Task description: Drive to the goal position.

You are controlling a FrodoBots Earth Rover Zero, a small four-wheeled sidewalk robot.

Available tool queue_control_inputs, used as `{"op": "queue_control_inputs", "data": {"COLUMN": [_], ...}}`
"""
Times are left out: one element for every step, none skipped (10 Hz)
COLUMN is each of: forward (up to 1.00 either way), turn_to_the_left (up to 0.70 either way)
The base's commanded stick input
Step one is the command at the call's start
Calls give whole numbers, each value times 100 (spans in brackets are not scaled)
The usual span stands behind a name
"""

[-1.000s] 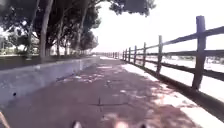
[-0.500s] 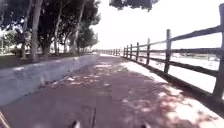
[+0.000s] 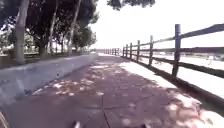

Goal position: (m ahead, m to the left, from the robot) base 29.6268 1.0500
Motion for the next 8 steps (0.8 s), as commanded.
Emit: {"op": "queue_control_inputs", "data": {"forward": [100,100,100,100,100,100,100,100], "turn_to_the_left": [0,0,0,0,-14,-35,-40,-23]}}
